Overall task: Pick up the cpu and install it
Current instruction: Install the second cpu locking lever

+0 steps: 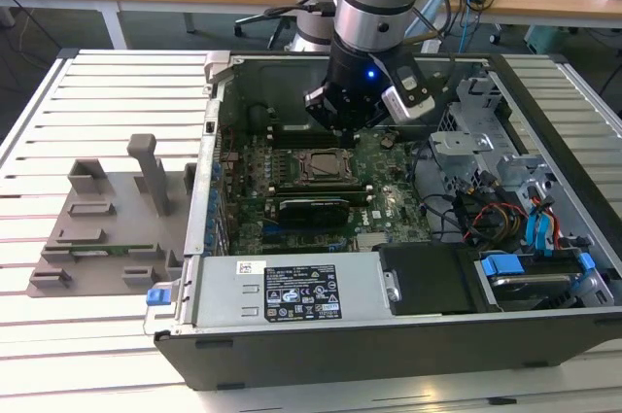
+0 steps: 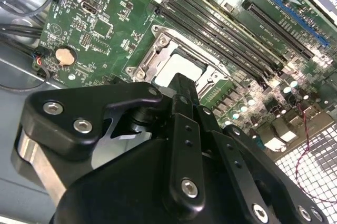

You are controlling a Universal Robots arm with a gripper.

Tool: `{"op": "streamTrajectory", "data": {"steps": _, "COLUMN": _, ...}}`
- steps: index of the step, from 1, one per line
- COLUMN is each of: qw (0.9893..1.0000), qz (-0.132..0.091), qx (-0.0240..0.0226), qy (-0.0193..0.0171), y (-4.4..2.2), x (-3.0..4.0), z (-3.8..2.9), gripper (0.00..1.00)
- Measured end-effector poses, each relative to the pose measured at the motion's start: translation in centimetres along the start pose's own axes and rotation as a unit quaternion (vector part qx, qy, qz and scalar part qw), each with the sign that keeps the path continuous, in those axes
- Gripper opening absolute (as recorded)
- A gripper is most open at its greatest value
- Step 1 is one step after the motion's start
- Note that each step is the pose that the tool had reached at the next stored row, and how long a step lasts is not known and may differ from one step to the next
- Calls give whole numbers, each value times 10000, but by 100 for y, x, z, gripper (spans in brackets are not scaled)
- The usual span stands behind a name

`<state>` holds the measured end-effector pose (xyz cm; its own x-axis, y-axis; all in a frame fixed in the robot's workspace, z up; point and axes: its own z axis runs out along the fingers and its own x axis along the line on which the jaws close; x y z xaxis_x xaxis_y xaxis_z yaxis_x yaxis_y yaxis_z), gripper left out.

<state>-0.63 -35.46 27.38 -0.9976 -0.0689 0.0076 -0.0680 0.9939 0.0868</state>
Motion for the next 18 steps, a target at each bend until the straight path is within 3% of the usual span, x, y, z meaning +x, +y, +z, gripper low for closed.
{"op": "streamTrajectory", "data": {"steps": 11, "qw": 10000, "qz": 0, "qx": -1, "qy": -1, "y": -26, "x": 6, "z": 28, "gripper": 11}}
{"op": "streamTrajectory", "data": {"steps": 16, "qw": 10000, "qz": 0, "qx": 0, "qy": 0, "y": -104, "x": 46, "z": 108, "gripper": 11}}
{"op": "streamTrajectory", "data": {"steps": 18, "qw": 10000, "qz": -1, "qx": -17, "qy": -1, "y": -134, "x": 92, "z": 145, "gripper": 11}}
